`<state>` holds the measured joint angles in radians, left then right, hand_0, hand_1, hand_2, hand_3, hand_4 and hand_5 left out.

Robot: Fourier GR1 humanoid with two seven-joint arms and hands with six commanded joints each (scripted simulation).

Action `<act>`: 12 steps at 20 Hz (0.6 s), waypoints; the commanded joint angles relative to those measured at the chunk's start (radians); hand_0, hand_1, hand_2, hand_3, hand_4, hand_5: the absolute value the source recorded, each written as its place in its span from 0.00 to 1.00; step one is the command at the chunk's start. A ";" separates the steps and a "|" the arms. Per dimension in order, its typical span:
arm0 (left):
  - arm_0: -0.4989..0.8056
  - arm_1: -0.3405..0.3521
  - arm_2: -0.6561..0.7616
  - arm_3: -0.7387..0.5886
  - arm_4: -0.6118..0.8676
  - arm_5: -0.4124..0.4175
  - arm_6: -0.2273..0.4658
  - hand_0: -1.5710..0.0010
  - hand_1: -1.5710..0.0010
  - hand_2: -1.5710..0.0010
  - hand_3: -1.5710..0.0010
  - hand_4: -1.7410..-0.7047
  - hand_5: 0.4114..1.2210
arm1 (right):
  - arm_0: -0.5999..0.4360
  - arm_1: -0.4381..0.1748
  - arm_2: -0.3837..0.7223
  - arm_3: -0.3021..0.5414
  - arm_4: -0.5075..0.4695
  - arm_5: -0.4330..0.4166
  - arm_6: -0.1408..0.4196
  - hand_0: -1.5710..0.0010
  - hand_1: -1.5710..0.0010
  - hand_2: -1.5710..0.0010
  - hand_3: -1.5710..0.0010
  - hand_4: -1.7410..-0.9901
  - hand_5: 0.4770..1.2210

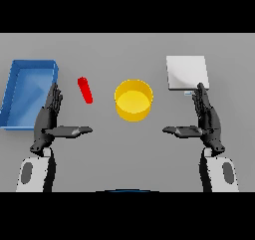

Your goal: Pick up the red beaker and tilt it to pour out 1 green nut into yellow bowl. Pick up the yellow bowl and place it on the metallic measuring scale.

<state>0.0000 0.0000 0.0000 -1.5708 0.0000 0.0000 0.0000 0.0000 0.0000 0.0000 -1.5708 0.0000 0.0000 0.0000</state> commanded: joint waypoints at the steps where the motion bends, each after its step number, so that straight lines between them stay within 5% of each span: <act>1: 0.002 0.001 0.000 -0.001 0.001 0.000 -0.001 1.00 1.00 1.00 1.00 0.57 0.23 | -0.002 0.002 0.001 0.001 0.001 -0.002 0.001 1.00 1.00 1.00 1.00 0.76 0.16; 6: 0.017 0.013 0.006 -0.015 0.010 -0.009 -0.007 1.00 1.00 1.00 1.00 0.57 0.23 | -0.027 0.022 0.015 0.017 0.021 -0.020 0.010 1.00 1.00 1.00 1.00 0.76 0.16; 8: 0.074 0.051 -0.046 -0.089 -0.053 -0.025 -0.021 1.00 1.00 1.00 1.00 0.56 0.23 | 0.026 -0.035 0.088 -0.031 0.213 -0.081 -0.080 1.00 1.00 1.00 1.00 0.77 0.16; 12: 0.115 0.067 -0.086 -0.147 -0.106 -0.019 0.036 1.00 1.00 1.00 1.00 0.56 0.23 | 0.067 -0.042 0.144 -0.089 0.323 -0.116 -0.060 1.00 1.00 1.00 1.00 0.77 0.15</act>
<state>0.1153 0.0668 -0.0857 -1.7179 -0.1059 -0.0193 0.0363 0.0670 -0.0414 0.1443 -1.6596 0.3230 -0.1154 -0.0620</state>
